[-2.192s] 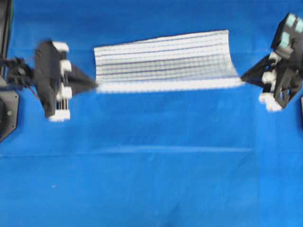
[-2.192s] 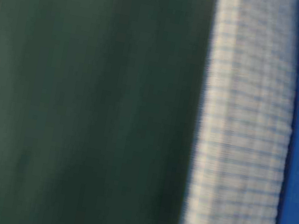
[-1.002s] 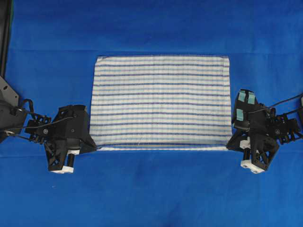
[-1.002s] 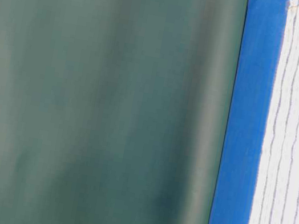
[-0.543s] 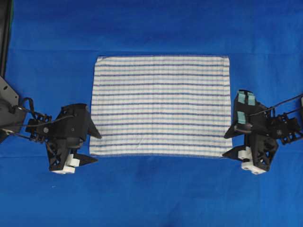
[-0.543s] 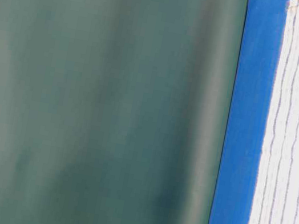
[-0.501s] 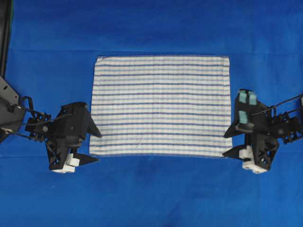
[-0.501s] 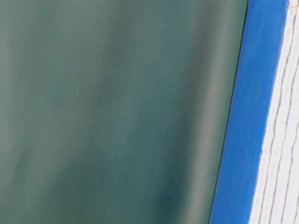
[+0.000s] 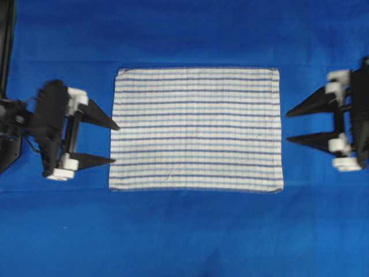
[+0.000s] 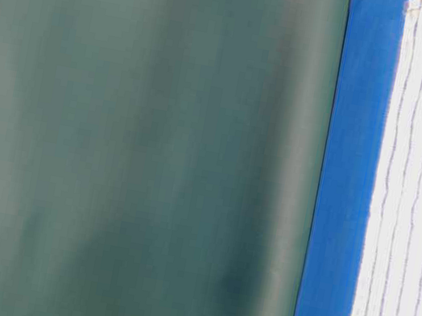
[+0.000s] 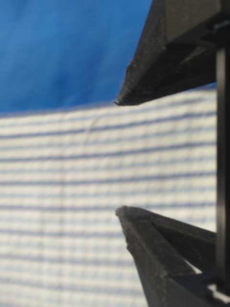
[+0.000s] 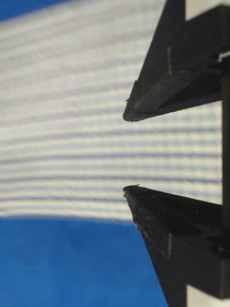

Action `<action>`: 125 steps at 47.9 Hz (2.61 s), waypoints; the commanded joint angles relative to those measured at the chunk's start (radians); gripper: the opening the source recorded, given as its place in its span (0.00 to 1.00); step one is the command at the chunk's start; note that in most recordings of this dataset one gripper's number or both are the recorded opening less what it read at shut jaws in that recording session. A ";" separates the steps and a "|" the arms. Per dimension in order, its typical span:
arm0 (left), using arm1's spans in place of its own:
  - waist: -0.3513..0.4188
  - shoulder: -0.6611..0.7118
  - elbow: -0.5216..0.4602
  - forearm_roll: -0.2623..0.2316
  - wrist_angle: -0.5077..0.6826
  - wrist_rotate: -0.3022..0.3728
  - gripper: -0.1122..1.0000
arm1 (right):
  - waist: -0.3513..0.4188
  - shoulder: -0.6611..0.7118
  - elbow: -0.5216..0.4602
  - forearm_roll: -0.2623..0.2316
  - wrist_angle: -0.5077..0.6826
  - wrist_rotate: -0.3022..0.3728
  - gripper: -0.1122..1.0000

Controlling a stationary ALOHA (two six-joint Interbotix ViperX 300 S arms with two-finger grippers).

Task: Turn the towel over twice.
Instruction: 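Open both grippers and withdraw them to the table sides, then reach both grippers to the towel's far corners and pinch them, then lift the far edge with both grippers and pull it upward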

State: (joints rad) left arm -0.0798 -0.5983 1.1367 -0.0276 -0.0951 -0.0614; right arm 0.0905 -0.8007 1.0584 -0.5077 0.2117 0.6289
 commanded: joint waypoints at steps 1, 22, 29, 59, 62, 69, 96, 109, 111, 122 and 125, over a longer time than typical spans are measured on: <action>0.032 -0.086 0.018 0.000 -0.040 0.014 0.82 | -0.021 -0.081 0.008 -0.061 -0.009 -0.002 0.68; 0.092 -0.456 0.183 0.002 -0.048 0.046 0.82 | -0.169 -0.293 0.215 -0.101 -0.189 0.015 0.68; 0.106 -0.468 0.190 0.000 -0.046 0.044 0.82 | -0.195 -0.267 0.221 -0.086 -0.210 0.018 0.68; 0.238 -0.190 0.135 0.002 -0.193 0.058 0.82 | -0.339 -0.034 0.114 -0.075 -0.196 0.021 0.68; 0.261 -0.117 0.129 0.002 -0.235 0.072 0.81 | -0.385 0.032 0.104 -0.075 -0.199 0.021 0.68; 0.304 0.034 0.103 0.000 -0.311 0.097 0.81 | -0.471 0.170 0.092 -0.075 -0.207 0.021 0.68; 0.471 0.574 0.008 0.000 -0.557 0.107 0.81 | -0.635 0.649 -0.029 -0.091 -0.279 0.005 0.68; 0.511 0.693 -0.018 0.002 -0.578 0.107 0.79 | -0.657 0.730 -0.048 -0.100 -0.307 0.005 0.68; 0.520 0.699 -0.018 0.000 -0.578 0.107 0.79 | -0.658 0.736 -0.049 -0.098 -0.307 0.005 0.68; 0.543 0.732 -0.021 0.000 -0.537 0.106 0.46 | -0.664 0.773 -0.054 -0.100 -0.307 0.005 0.50; 0.543 0.750 -0.029 0.000 -0.509 0.106 0.34 | -0.664 0.773 -0.052 -0.100 -0.307 0.003 0.33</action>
State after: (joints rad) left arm 0.4556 0.1427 1.1198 -0.0261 -0.6335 0.0460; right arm -0.5706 -0.0230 1.0155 -0.6044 -0.0936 0.6351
